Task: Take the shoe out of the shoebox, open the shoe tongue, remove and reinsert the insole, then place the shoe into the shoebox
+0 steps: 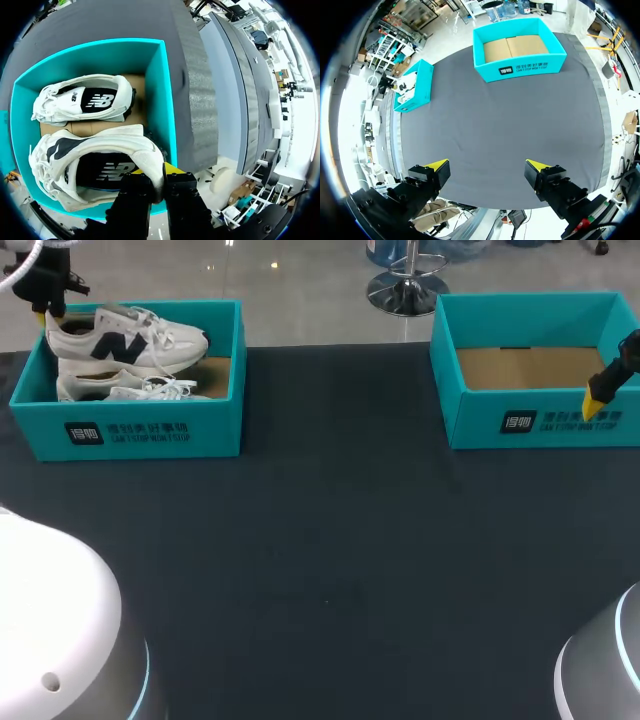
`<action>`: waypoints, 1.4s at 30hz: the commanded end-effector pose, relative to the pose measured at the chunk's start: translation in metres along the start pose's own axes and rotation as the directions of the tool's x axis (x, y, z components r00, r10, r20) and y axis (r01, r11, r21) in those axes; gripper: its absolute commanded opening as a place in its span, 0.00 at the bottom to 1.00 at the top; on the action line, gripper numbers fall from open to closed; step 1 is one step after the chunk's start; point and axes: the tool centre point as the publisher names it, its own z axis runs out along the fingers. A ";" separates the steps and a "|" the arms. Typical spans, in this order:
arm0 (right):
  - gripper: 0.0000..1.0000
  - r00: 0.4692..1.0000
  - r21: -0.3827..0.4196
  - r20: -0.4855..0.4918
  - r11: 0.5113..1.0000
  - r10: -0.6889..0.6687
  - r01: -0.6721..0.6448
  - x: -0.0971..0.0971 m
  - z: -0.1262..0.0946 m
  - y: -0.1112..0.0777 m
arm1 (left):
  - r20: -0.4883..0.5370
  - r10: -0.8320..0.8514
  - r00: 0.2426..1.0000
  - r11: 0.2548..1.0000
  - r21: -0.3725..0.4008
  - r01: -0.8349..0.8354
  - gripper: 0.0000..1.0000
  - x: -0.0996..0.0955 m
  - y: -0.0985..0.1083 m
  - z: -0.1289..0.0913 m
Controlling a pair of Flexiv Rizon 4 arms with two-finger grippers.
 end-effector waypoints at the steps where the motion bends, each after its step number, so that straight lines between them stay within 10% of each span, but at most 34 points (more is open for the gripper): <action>1: 1.00 1.000 0.006 0.003 1.000 0.001 -0.001 0.001 0.000 0.003 | -0.003 0.007 1.000 1.000 0.007 -0.007 0.00 -0.006 0.004 0.013; 25: 1.00 1.000 0.006 0.003 1.000 0.001 -0.001 0.001 0.000 0.003 | -0.033 -0.007 0.999 1.000 0.024 0.008 0.00 -0.027 -0.007 0.046; 28: 1.00 1.000 0.006 0.003 1.000 0.001 -0.001 0.001 0.000 0.003 | -0.040 -0.005 0.999 1.000 0.018 0.006 0.45 -0.029 -0.010 0.047; 29: 1.00 1.000 0.006 0.003 1.000 0.001 -0.001 0.001 0.000 0.003 | -0.041 -0.005 0.999 1.000 0.016 0.006 0.99 -0.029 -0.012 0.047; 42: 1.00 1.000 0.006 0.003 1.000 0.001 -0.001 0.001 0.000 0.003 | 0.098 -0.063 0.993 0.998 -0.021 0.065 1.00 -0.006 -0.029 -0.046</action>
